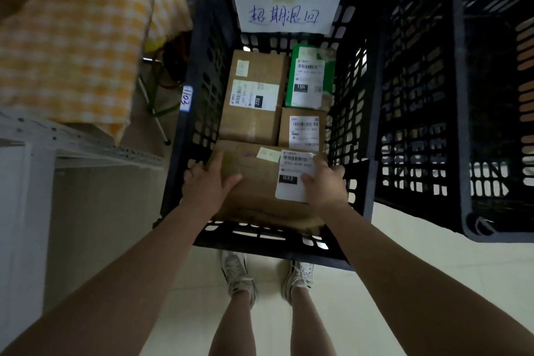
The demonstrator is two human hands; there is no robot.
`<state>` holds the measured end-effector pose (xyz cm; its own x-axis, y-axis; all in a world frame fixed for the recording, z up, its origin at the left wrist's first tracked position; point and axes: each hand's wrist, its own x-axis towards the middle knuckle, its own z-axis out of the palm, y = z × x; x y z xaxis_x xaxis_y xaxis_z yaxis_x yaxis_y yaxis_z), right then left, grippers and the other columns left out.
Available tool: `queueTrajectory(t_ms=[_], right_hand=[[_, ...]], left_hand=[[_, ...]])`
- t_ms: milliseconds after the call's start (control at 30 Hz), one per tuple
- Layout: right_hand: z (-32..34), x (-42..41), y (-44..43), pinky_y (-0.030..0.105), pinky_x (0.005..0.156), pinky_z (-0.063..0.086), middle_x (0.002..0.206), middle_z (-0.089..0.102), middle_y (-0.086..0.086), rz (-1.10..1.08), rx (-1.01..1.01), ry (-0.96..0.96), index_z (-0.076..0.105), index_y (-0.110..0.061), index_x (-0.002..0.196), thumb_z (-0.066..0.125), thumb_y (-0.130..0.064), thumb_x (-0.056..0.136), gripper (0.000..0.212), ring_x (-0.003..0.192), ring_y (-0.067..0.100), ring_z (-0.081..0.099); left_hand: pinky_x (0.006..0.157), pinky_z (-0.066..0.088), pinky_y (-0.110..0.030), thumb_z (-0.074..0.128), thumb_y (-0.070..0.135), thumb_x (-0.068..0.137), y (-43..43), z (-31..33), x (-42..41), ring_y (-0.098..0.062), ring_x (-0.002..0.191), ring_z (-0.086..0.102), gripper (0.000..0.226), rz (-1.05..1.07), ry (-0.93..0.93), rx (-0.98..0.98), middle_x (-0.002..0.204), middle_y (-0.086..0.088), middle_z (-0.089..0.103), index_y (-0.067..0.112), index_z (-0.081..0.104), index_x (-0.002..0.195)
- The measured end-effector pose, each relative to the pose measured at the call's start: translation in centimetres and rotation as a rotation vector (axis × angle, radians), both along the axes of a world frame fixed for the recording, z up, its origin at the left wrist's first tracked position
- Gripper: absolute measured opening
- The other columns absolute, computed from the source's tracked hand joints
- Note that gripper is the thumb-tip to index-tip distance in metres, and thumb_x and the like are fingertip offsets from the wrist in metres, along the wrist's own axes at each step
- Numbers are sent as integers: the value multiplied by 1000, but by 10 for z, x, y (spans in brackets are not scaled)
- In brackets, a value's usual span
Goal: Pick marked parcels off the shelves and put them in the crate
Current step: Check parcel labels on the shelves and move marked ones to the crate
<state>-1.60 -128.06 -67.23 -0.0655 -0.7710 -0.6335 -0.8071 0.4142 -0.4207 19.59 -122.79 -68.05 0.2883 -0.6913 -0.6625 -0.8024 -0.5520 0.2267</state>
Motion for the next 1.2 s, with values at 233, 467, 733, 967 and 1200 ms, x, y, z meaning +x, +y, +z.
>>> queueTrajectory(t_ms=[233, 467, 733, 967, 1200], right_hand=[[0, -6, 19, 28, 91, 47, 133, 30, 13, 5, -161, -35, 37, -16, 144, 46, -15, 98, 46, 110, 29, 50], [-3, -11, 19, 44, 106, 39, 147, 29, 13, -88, -45, -60, 16, -19, 151, 64, -41, 87, 83, 131, 32, 36], [20, -7, 17, 49, 108, 35, 137, 45, 9, -283, -76, -127, 26, -22, 146, 77, -44, 69, 95, 129, 33, 39], [45, 10, 1, 53, 109, 30, 146, 30, 18, -485, -3, -168, -9, -31, 151, 75, -48, 74, 115, 135, 38, 29], [-13, 38, -17, 40, 68, 60, 123, 56, 13, -963, 141, -486, 46, -15, 131, 71, -16, 84, 53, 101, 33, 62]], left_hand=[[106, 23, -46, 45, 53, 90, 14, 1, -7, -41, 127, 26, 70, 79, 17, -162, 143, -28, 26, 34, 13, 150], [112, 24, -49, 60, 52, 83, 21, 5, -7, -36, 136, 15, 75, 191, 225, -181, 149, -16, 11, 36, 25, 147], [107, 34, -45, 64, 46, 83, 15, 32, -11, -34, 131, 29, 71, 244, 181, -309, 143, -16, 22, 24, 33, 143], [107, 28, -46, 68, 38, 83, -49, 74, 2, -34, 128, 30, 63, 18, 70, -699, 140, -16, 34, 15, 45, 137], [119, 4, -42, 60, 20, 91, -140, 24, -10, -28, 145, -8, 62, -220, 177, -353, 159, -5, -9, 26, 33, 146]])
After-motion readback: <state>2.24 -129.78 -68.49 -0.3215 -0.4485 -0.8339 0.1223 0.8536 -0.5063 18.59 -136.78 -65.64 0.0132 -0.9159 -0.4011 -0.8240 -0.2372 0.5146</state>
